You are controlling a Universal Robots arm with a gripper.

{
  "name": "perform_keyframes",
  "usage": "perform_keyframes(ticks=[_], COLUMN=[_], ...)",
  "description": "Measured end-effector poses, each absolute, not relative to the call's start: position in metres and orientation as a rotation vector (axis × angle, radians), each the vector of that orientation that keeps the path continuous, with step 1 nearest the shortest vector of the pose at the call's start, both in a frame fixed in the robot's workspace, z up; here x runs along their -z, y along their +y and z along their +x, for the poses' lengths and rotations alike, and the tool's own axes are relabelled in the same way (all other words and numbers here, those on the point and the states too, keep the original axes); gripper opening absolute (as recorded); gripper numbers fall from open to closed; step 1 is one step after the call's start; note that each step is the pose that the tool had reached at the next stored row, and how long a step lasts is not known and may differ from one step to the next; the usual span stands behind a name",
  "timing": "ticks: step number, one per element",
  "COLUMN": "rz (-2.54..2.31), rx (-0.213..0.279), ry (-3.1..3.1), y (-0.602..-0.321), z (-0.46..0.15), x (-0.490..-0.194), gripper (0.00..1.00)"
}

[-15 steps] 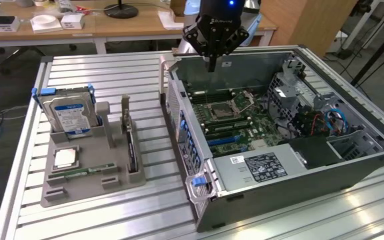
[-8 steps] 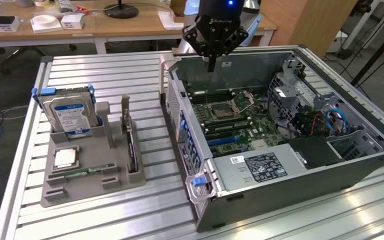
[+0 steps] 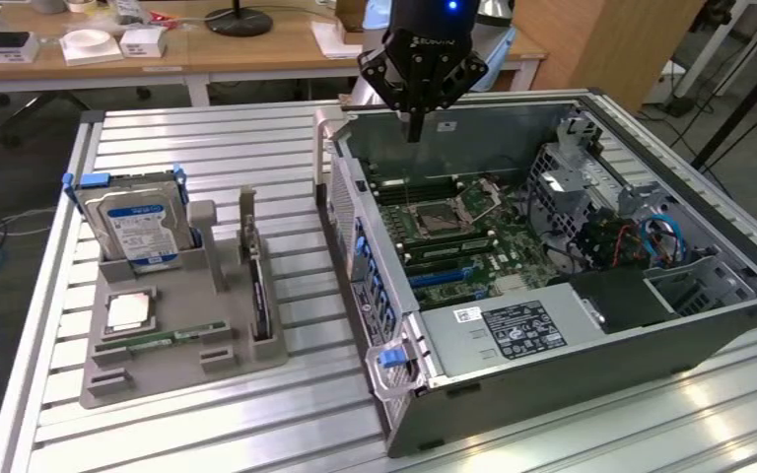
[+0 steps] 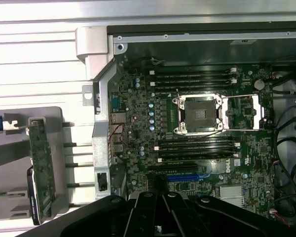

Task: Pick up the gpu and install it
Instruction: 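Reach for the gpu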

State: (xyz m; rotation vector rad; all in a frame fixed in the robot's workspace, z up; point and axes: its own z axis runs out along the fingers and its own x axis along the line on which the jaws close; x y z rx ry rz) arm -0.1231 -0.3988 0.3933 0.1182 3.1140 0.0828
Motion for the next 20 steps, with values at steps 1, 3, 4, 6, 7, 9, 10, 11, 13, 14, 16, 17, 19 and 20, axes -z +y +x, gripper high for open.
perform_keyframes(ticks=[1, 3, 4, 6, 7, 9, 10, 11, 13, 14, 16, 17, 19, 20], rz=[0.118, 0.118, 0.118, 0.118, 0.118, 0.118, 0.118, 0.118, 0.118, 0.118, 0.119, 0.119, 0.118, 0.118], rx=[-0.083, -0.083, -0.083, -0.083, -0.083, -0.083, -0.083, -0.083, -0.083, -0.083, -0.083, -0.083, -0.083, -0.083], ry=[3.114, 3.114, 3.114, 3.114, 3.114, 3.114, 3.114, 3.114, 3.114, 3.114, 3.114, 3.114, 3.114, 3.114], y=[-0.3988, -0.3988, -0.3988, -0.3988, -0.3989, -0.3989, -0.3988, -0.3988, -0.3988, -0.3988, -0.3988, -0.3988, -0.3989, -0.3989], z=[-0.1231, -0.1231, -0.1231, -0.1231, -0.1231, -0.1231, -0.1231, -0.1231, -0.1232, -0.1233, -0.1239, -0.1243, -0.1252, -0.1257], x=[-0.3933, -0.3932, -0.3933, -0.3933, -0.3933, -0.3933, -0.3933, -0.3932, -0.3932, -0.3932, -0.3932, -0.3932, -0.3932, -0.3932], gripper=[0.11, 0.11, 0.11, 0.11, 0.11, 0.11, 0.11, 0.11, 0.11, 0.11, 0.11, 0.11, 0.11, 0.11])
